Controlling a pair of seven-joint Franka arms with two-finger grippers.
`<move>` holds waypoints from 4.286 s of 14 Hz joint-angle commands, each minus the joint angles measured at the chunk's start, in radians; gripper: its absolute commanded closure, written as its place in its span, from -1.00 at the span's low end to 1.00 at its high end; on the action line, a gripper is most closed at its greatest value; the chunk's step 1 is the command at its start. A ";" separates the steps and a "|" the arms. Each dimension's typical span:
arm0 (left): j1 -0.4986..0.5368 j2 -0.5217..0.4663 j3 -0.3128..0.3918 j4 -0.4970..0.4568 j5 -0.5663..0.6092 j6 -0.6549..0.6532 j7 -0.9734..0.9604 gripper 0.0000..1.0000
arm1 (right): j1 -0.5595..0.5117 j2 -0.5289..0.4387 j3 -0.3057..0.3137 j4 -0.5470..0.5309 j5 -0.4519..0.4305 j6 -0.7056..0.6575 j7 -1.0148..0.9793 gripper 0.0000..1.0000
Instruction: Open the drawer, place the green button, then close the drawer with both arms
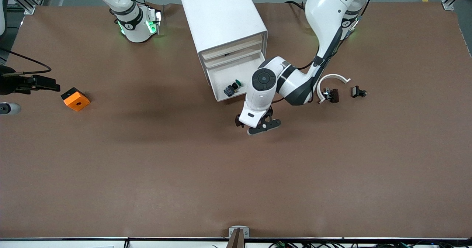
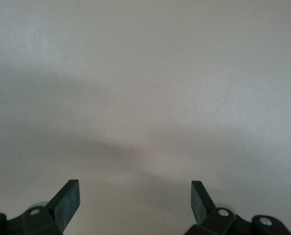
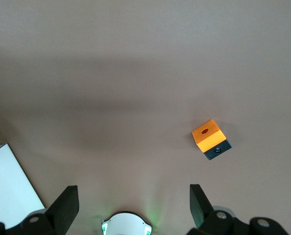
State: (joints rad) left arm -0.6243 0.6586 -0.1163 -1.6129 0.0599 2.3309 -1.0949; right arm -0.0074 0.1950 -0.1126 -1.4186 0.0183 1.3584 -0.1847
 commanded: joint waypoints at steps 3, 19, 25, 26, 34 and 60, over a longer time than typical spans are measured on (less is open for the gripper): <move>0.002 -0.031 -0.046 -0.087 0.009 0.021 -0.063 -1.00 | -0.080 -0.006 0.021 0.072 0.002 -0.055 -0.012 -1.00; 0.018 -0.063 -0.246 -0.176 -0.099 -0.021 -0.192 -1.00 | -0.079 -0.183 0.030 -0.036 0.008 -0.042 -0.013 -1.00; 0.018 -0.059 -0.247 -0.176 -0.271 -0.030 -0.186 -1.00 | -0.037 -0.254 0.022 -0.118 0.006 0.013 -0.009 -1.00; 0.018 -0.057 -0.247 -0.174 -0.313 -0.041 -0.185 -1.00 | -0.039 -0.311 0.022 -0.205 0.006 0.068 -0.009 -1.00; 0.018 -0.043 -0.246 -0.171 -0.502 -0.165 -0.183 -1.00 | -0.051 -0.371 0.030 -0.283 0.006 0.119 0.054 -1.00; 0.710 -0.479 -0.237 -0.279 0.025 -0.212 0.723 -1.00 | -0.077 -0.362 0.071 -0.212 -0.009 0.088 0.114 -1.00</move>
State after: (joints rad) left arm 0.0263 0.2553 -0.3388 -1.8409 0.0666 2.1412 -0.4402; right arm -0.0706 -0.1563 -0.0517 -1.6387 -0.0033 1.4590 -0.0856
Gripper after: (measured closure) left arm 0.000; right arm 0.000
